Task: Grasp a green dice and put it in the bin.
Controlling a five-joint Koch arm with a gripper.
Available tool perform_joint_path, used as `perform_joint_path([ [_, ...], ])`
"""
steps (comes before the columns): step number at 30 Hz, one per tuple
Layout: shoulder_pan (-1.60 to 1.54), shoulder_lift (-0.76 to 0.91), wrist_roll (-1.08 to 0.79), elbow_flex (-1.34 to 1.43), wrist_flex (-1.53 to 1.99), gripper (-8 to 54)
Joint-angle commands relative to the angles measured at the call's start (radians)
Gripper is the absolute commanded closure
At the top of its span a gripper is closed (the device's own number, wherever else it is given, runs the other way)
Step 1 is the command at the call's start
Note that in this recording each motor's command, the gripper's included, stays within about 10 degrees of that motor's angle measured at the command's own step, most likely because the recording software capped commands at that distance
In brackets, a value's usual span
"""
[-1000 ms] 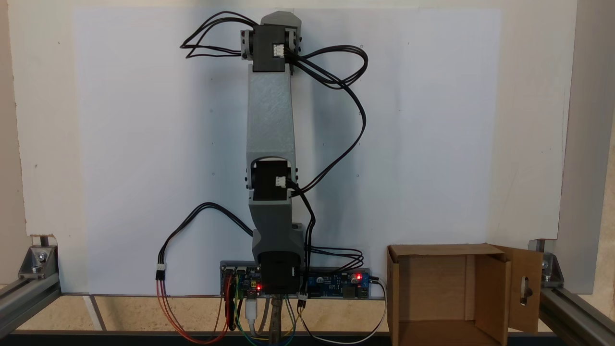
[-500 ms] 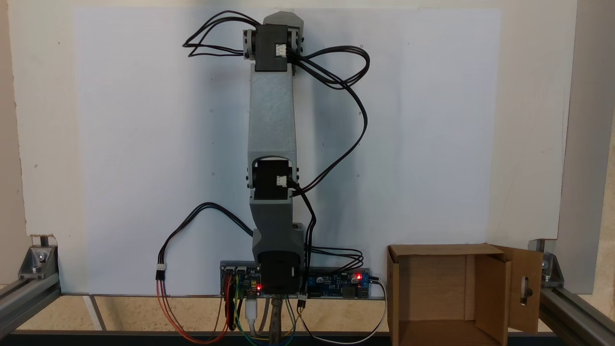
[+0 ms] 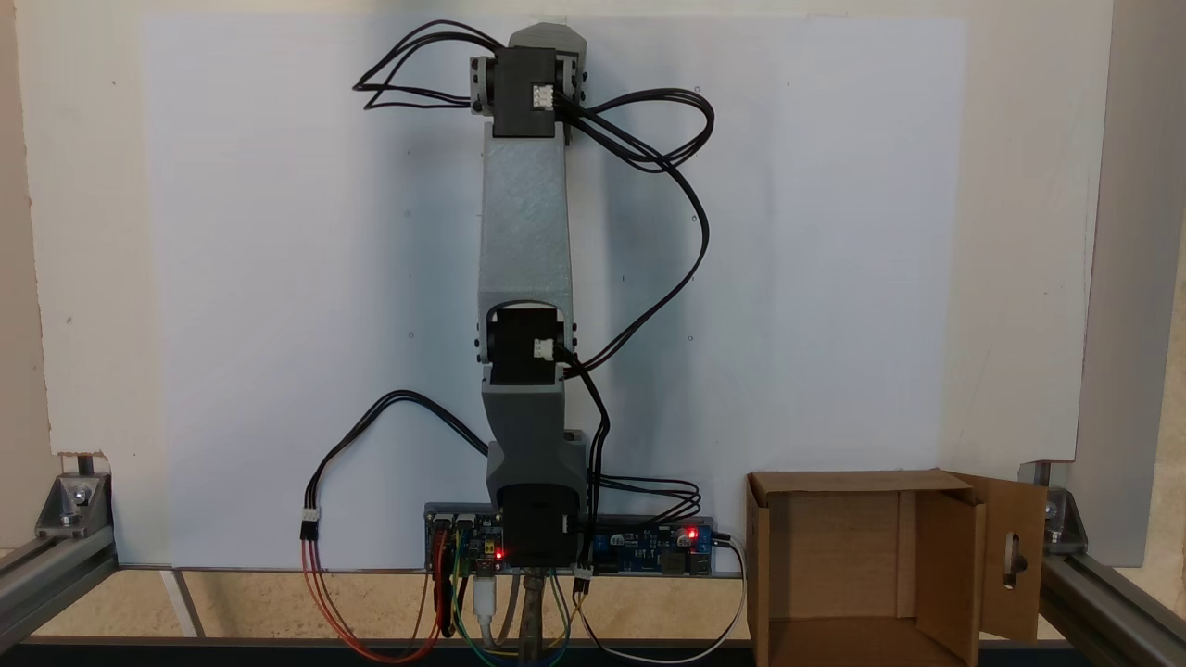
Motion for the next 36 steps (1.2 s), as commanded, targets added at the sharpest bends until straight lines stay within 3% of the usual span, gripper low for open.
perform_joint_path([
  [1, 0.005, 0.014, -0.015, -0.021, -0.006, 6.6],
  [7, 0.0, 0.014, -0.015, -0.011, 0.0, 17.1],
  [12, 0.006, 0.015, -0.015, -0.008, 0.006, 34.0],
  [18, 0.034, 0.04, -0.015, -0.008, 0.034, 34.1],
  [32, 0.141, 0.693, -0.015, 0.003, 0.365, 34.1],
  [36, 0.331, 0.752, -0.066, 0.072, 0.356, 34.1],
])
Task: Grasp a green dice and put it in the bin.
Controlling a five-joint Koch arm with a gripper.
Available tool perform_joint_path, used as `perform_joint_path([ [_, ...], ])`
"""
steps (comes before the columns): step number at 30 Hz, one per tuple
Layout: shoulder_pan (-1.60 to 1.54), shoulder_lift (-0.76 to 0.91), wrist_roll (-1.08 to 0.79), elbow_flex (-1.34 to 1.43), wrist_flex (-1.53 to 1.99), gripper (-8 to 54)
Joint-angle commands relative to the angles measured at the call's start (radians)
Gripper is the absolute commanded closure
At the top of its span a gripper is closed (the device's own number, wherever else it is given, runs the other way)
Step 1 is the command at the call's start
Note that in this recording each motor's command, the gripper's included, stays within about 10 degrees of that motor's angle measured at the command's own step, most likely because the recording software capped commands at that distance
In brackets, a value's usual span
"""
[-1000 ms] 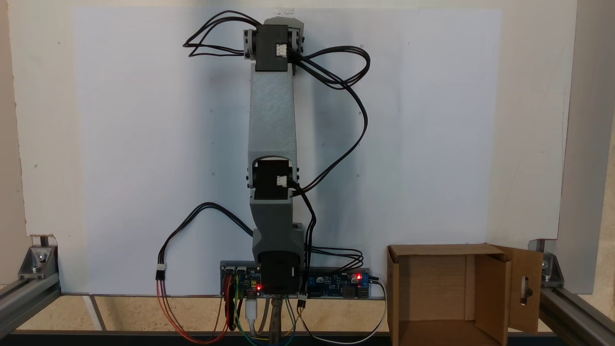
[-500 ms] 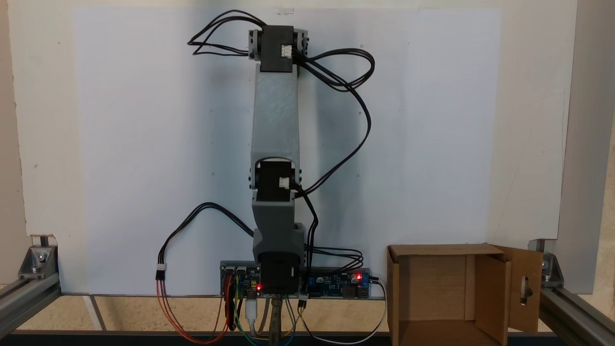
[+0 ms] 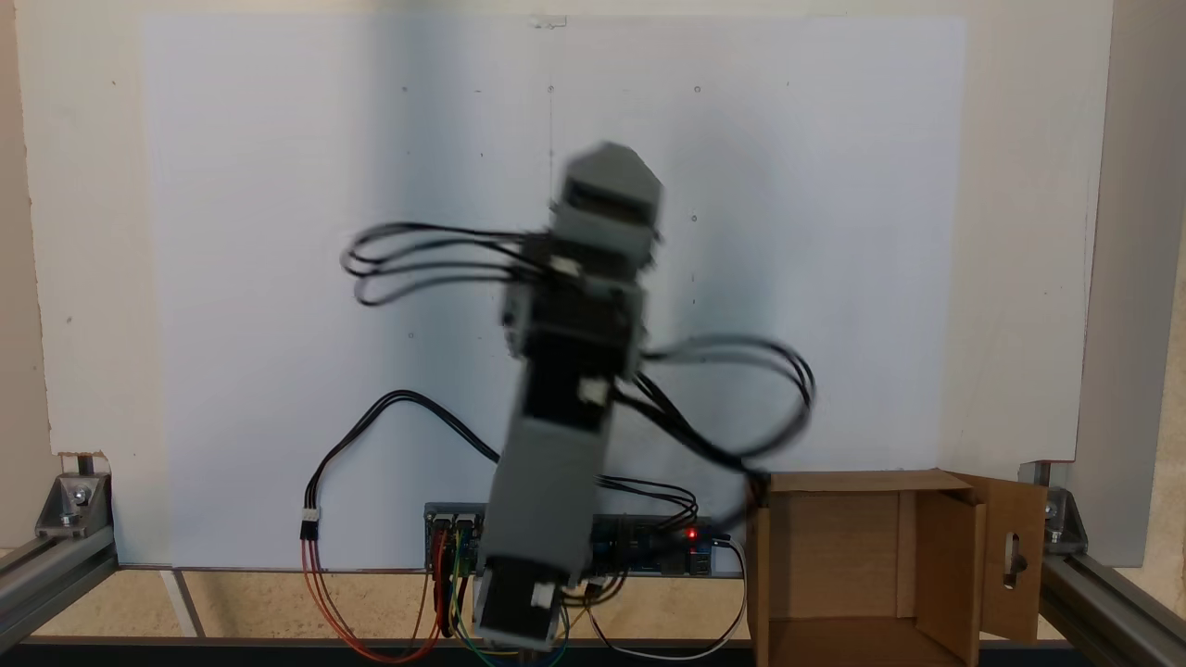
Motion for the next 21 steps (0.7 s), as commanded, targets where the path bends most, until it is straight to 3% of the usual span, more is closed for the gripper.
perform_joint_path([
  [1, 0.115, 0.034, -0.08, 0.005, 0.015, 34.1],
  [15, 1.116, 0.052, -0.451, 0.008, 0.043, 34.1],
  [21, 1.547, -0.095, -0.555, 0.006, 0.02, 34.1],
])
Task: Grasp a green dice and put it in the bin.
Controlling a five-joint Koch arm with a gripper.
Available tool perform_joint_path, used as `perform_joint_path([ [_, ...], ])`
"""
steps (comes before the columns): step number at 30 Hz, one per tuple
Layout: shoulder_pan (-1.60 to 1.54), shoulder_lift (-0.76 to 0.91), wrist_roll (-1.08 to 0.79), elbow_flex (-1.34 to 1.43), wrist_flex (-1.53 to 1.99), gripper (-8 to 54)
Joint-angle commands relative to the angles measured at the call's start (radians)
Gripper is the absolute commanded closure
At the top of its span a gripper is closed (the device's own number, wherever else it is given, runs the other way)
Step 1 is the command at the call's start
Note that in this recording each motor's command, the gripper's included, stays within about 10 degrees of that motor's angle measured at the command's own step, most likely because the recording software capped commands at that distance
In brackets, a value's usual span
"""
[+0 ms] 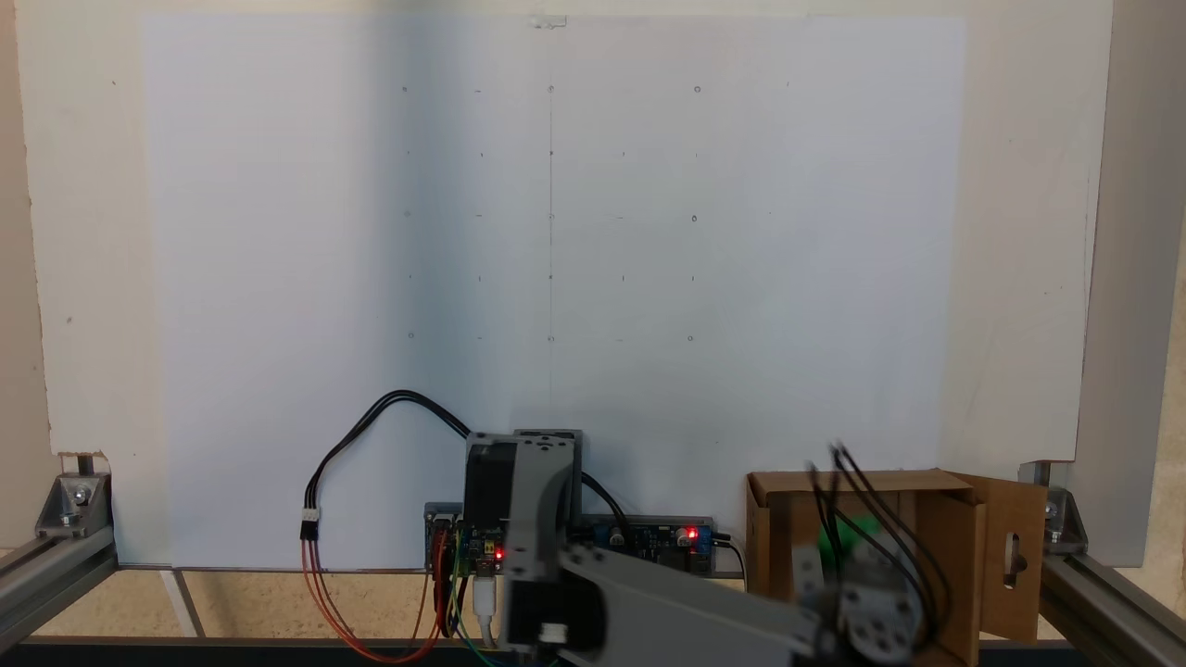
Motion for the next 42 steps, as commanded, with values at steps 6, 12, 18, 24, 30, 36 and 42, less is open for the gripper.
perform_joint_path([
  [6, 0.192, -0.192, -0.152, 0.049, -0.041, 34.1],
  [12, 0.187, -0.195, -0.155, 0.147, -0.198, 34.1],
  [18, 0.17, -0.196, -0.153, 0.147, -0.325, 34.1],
  [24, 0.15, -0.196, -0.153, 0.149, -0.377, 34.1],
  [30, 0.13, -0.196, -0.155, 0.161, -0.411, 3.0],
  [36, 0.06, -0.16, -0.152, 0.16, -0.518, 0.2],
  [42, -0.179, 0.091, -0.066, 0.16, -0.518, 3.3],
])
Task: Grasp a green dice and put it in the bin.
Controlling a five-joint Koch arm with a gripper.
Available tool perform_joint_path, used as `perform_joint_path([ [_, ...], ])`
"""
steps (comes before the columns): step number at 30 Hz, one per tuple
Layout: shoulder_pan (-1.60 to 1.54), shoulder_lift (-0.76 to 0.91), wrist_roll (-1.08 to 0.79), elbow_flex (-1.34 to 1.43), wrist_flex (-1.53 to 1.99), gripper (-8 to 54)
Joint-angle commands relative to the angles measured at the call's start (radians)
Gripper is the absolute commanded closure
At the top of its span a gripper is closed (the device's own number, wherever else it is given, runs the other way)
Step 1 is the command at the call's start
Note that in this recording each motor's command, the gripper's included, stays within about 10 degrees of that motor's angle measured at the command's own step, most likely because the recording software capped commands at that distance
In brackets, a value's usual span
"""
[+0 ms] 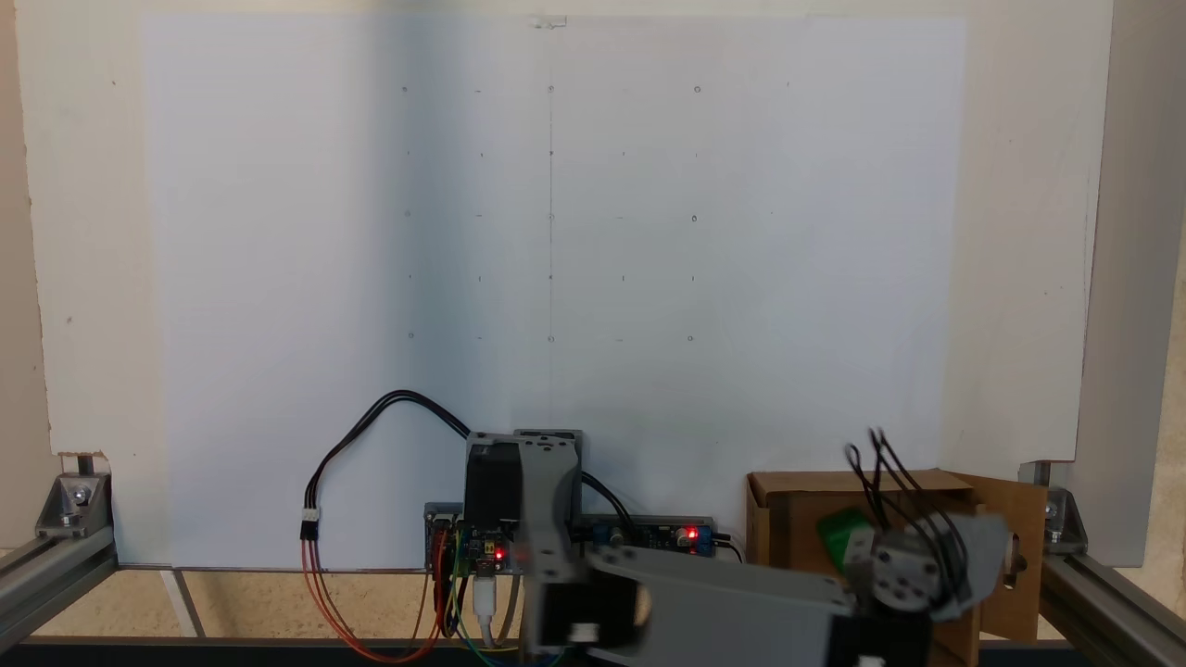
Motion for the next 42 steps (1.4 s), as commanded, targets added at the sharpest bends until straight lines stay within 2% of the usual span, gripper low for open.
perform_joint_path([
  [1, -0.117, 0.15, 0.052, -0.026, -0.015, 3.3],
  [6, -0.442, 0.308, 0.218, -0.026, -0.014, 3.3],
  [14, -1.02, 0.397, 0.314, 0.006, -0.015, 3.0],
  [17, -1.238, 0.436, 0.433, 0.023, -0.017, 3.0],
  [23, -1.546, 0.551, 0.483, 0.204, -0.17, 2.6],
  [36, -1.608, 0.891, 0.485, 0.609, -0.612, 0.2],
  [42, -1.589, 0.907, 0.483, 0.69, -0.753, -1.8],
])
